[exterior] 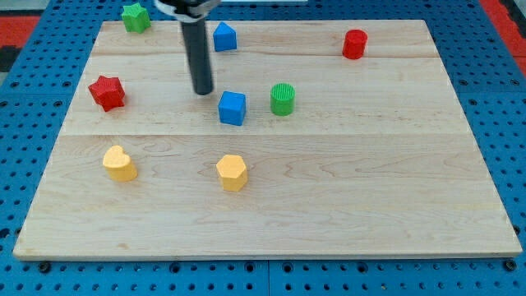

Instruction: Place the yellow hexagon vertically towards red circle

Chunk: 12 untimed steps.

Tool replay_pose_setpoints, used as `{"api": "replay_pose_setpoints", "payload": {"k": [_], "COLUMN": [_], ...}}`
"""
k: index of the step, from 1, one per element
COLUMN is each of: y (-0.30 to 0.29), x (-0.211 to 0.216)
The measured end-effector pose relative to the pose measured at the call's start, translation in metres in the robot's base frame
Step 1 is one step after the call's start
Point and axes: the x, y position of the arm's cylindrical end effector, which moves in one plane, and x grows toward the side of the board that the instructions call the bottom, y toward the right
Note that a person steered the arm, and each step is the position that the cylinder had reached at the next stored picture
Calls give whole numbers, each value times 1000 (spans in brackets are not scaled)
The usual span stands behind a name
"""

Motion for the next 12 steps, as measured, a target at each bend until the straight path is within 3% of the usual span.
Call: {"api": "replay_pose_setpoints", "payload": {"k": [1,2,3,4,6,8,11,12], "y": [-34,-22,30,41,161,93,83,76], "x": [53,114,135,175,153,187,170,140]}}
